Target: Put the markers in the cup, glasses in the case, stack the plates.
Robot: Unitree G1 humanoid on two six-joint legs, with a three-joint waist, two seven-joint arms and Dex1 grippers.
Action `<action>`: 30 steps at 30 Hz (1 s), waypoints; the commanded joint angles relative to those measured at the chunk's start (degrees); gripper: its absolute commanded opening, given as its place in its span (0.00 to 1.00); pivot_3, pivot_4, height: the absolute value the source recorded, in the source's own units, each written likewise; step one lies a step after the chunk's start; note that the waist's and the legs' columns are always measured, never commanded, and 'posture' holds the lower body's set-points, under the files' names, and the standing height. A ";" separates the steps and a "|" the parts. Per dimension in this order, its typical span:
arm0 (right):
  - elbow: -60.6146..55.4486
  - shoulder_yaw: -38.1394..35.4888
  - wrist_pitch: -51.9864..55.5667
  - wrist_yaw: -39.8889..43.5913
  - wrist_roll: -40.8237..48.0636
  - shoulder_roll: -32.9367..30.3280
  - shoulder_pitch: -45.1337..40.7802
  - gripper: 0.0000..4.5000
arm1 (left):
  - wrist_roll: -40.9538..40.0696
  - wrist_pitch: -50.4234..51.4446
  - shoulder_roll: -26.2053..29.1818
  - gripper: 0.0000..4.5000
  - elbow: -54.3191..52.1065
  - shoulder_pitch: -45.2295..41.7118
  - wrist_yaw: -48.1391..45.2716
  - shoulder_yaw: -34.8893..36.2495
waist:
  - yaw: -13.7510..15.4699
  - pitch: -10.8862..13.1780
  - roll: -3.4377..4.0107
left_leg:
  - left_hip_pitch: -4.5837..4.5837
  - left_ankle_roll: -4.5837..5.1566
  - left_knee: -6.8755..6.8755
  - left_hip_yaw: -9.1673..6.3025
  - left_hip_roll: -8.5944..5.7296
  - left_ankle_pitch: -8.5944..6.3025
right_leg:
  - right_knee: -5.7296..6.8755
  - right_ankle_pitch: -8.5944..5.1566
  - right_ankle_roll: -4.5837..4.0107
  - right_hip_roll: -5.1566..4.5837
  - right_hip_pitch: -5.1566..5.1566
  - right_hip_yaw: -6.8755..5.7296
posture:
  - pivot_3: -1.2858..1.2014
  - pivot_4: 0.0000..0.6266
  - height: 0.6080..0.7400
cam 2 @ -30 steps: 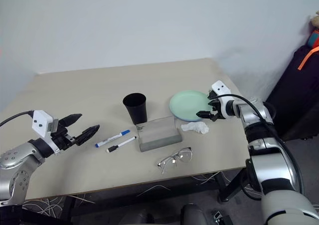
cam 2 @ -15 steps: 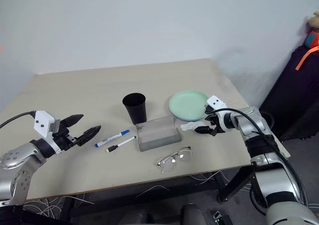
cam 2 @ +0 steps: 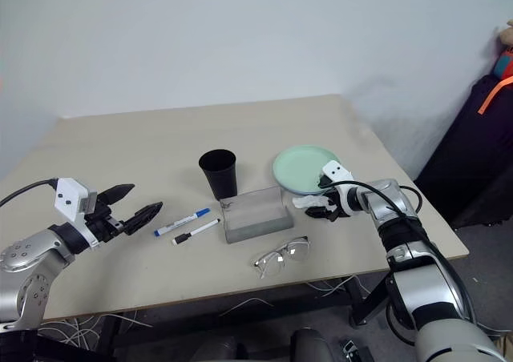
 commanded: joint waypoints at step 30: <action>16.33 -5.79 -11.98 -9.90 -0.37 4.17 -18.50 0.00 | -0.09 -0.49 -0.22 1.00 -1.32 -2.36 0.85 0.01 | -0.06 -0.17 -0.26 | 0.09 -0.03 0.01 -0.04 0.09 -0.02 | 0.18 0.00 -0.01 0.02 -0.02 -0.14 | 0.52 0.00 0.90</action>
